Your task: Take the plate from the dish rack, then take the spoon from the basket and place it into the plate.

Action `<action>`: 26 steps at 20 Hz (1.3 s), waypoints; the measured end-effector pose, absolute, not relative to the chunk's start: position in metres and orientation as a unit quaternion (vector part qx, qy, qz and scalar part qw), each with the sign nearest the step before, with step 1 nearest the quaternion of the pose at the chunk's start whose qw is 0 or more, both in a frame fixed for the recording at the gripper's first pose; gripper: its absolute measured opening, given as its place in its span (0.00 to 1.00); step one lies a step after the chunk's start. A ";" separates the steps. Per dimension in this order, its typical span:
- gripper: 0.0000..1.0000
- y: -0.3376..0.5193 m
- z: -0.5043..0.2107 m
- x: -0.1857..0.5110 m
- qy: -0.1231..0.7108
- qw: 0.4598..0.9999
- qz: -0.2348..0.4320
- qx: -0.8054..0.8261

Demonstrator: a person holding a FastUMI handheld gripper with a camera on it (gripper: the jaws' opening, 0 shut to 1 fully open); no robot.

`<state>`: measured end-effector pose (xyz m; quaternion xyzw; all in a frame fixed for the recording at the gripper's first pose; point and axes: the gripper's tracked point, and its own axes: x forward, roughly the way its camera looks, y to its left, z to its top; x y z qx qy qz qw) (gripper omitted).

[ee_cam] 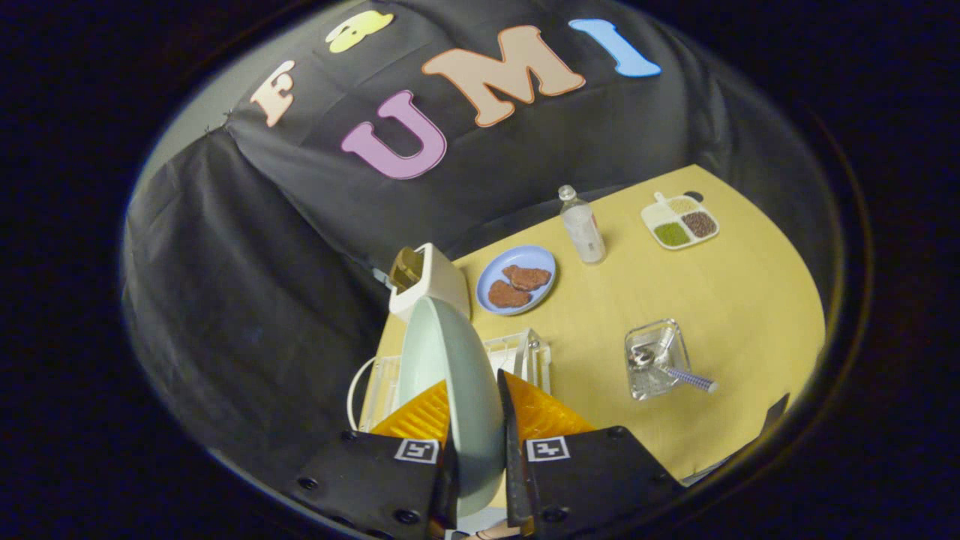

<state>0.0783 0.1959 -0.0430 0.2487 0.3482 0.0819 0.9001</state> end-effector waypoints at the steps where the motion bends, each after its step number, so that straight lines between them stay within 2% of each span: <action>1: 0.28 0.183 -0.047 0.064 0.345 0.900 0.084 0.252; 6: 0.28 0.130 -0.103 -0.013 0.351 0.881 0.102 0.300; 9: 0.28 0.076 -0.159 -0.040 0.354 0.872 0.051 0.334; 12: 0.28 0.061 -0.213 -0.059 0.376 0.839 0.031 0.393; 22: 0.28 0.035 -0.272 -0.032 0.374 0.814 0.001 0.445; 26: 0.28 0.023 -0.288 -0.024 0.369 0.819 -0.027 0.438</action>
